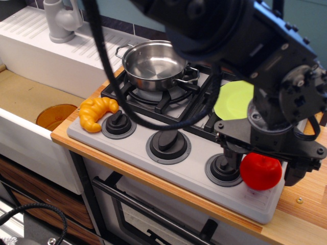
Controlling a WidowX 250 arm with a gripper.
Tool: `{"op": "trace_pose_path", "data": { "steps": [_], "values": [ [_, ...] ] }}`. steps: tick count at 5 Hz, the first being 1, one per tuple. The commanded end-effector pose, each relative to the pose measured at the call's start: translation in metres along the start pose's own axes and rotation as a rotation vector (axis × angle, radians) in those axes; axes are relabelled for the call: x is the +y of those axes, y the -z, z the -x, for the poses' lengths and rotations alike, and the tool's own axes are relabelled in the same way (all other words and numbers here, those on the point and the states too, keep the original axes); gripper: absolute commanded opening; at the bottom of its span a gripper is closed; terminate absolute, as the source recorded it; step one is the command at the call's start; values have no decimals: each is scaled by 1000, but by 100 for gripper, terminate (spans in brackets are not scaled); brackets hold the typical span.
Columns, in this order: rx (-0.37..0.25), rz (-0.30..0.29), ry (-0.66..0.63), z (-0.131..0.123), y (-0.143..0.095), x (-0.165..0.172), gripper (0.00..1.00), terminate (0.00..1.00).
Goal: Put apple on plate and crossaint in pot or pan on stove
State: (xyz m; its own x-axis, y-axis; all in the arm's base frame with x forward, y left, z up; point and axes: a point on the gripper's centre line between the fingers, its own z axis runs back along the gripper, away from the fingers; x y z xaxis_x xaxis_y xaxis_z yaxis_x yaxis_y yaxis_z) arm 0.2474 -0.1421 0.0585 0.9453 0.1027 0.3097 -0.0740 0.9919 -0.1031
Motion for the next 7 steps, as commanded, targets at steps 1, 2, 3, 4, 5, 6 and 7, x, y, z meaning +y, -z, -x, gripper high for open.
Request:
{"op": "trace_pose_path", "data": {
  "steps": [1,2,3,4,5,6,7],
  "values": [
    [-68,7,-12,-2,7,-7,100,0],
    [-74,8,-16,-1,10,-8,100,0],
    [-78,11,-23,0,15,-11,100,0],
    [-88,16,-26,1,19,-13,100,0],
    [-99,17,-32,2,23,-15,100,0],
    [-86,5,-36,1,25,-16,0,0],
    [-79,11,-38,1,23,-16,0,0]
  ]
}}
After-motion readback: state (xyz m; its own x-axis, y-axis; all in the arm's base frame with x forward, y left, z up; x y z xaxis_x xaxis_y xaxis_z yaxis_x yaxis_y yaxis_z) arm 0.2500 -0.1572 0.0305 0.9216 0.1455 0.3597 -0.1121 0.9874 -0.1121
